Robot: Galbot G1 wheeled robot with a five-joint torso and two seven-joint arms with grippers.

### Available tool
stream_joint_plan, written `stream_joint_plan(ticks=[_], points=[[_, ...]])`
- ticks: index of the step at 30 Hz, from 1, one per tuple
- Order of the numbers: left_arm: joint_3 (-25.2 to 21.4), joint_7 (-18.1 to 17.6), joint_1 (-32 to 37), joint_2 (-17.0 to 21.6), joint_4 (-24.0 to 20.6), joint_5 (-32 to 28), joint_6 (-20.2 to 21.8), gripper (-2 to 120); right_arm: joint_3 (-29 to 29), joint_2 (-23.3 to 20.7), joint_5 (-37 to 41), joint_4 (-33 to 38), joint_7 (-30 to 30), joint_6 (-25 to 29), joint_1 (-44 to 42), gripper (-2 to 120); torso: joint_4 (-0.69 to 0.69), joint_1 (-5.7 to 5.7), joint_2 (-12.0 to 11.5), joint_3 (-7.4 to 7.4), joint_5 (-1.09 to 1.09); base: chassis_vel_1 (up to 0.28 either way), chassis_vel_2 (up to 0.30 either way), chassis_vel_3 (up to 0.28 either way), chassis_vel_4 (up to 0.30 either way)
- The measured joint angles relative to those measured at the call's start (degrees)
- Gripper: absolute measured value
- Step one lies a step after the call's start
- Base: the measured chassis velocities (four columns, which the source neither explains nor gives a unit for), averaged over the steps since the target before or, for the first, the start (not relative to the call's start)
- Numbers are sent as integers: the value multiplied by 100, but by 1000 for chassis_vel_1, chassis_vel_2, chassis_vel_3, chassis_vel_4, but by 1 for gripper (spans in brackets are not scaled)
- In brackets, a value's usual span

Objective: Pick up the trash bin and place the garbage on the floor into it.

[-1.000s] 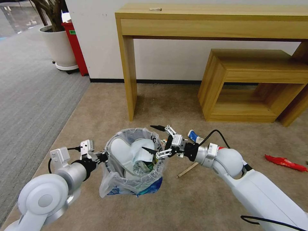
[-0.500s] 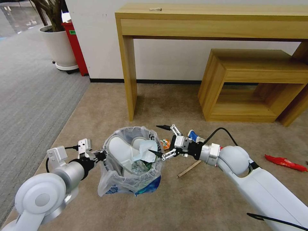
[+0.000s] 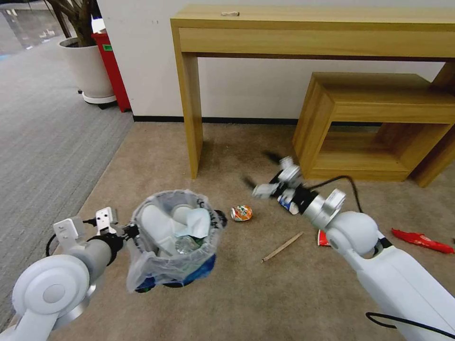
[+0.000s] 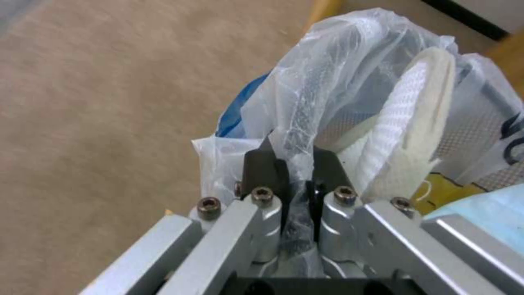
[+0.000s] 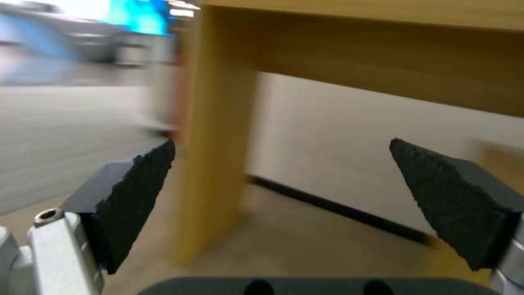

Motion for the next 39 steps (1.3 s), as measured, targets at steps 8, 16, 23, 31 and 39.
stream_joint_plan(ticks=[8, 16, 23, 31, 39], points=[[-121, -93, 88, 14, 33, 345, -86, 2, 1026, 123, -63, -20, 826, 56, -475, 100, -1, 0, 0, 0, 0, 0, 0, 0, 0], [-414, -128, 181, 172, 38, 428, -153, 2, 1830, 184, -194, 97, 796, 525, -1290, 100, -1, 0, 0, 0, 0, 0, 0, 0, 0], [-470, -8, 127, 204, 127, 504, -271, 2, 2147, 293, -235, 178, 757, 693, -1758, 100, -1, 0, 0, -1, 0, 0, 0, 0, 0], [-449, 119, 152, 128, 152, 629, -390, 2, 2087, 322, -264, 240, 717, 704, -1770, 100, 0, 0, 0, 0, 0, 0, 0, 0, 0], [-457, 145, 184, 128, 118, 630, -397, 2, 1984, 360, -304, 253, 669, 753, -1748, 100, 1, 0, 0, 0, 0, 0, 0, 0, 0]])
